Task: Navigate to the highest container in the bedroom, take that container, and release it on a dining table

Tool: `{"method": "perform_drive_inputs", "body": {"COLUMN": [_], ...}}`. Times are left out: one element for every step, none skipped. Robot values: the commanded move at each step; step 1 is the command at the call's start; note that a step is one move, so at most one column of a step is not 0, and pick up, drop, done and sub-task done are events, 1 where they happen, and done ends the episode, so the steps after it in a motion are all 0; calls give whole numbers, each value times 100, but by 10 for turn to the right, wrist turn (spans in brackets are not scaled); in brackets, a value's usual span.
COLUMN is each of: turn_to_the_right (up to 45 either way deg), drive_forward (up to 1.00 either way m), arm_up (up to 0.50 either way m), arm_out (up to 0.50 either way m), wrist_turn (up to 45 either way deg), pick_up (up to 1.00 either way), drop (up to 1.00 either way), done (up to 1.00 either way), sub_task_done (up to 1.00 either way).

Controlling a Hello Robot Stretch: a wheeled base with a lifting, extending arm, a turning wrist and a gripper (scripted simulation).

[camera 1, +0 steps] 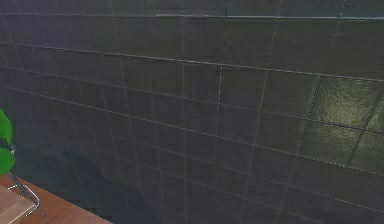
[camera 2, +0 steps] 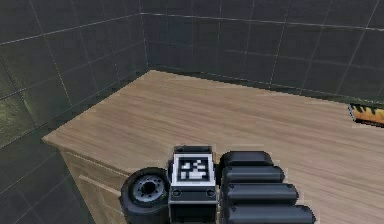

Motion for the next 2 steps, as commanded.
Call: {"method": "perform_drive_inputs", "body": {"turn_to_the_right": [-450, -450], "drive_forward": [0, 0], "arm_up": [0, 0], "arm_out": [0, 0], "wrist_turn": [0, 0], "pick_up": [0, 0], "drop": [0, 0], "done": [0, 0], "sub_task_done": [0, 0]}}
